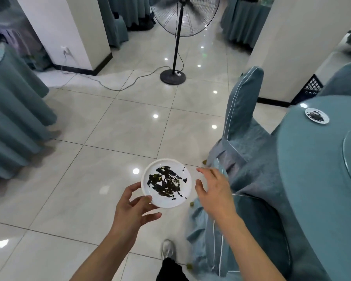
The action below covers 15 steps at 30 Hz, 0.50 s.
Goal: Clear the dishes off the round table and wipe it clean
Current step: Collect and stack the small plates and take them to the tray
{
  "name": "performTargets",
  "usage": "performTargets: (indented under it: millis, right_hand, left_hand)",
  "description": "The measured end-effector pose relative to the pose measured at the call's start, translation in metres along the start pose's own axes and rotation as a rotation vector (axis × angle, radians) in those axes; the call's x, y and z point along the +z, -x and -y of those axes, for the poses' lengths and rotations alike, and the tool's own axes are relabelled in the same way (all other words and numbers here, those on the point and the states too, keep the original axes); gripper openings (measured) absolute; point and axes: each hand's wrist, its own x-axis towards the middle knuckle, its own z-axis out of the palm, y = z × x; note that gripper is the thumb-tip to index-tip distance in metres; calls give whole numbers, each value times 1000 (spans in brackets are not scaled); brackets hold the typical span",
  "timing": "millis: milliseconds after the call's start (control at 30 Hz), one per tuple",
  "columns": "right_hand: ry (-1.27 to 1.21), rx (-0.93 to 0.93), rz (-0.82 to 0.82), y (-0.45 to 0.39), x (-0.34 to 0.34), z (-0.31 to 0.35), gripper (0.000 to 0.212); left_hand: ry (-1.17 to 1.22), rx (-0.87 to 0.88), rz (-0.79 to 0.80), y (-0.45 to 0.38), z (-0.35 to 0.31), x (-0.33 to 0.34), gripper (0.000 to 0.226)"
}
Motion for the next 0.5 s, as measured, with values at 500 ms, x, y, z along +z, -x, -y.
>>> performTargets:
  millis: [500]
  right_hand:
    - [142, 199, -98, -216, 29, -46, 40]
  left_hand:
    - [-153, -6, 163, -218, -125, 90, 34]
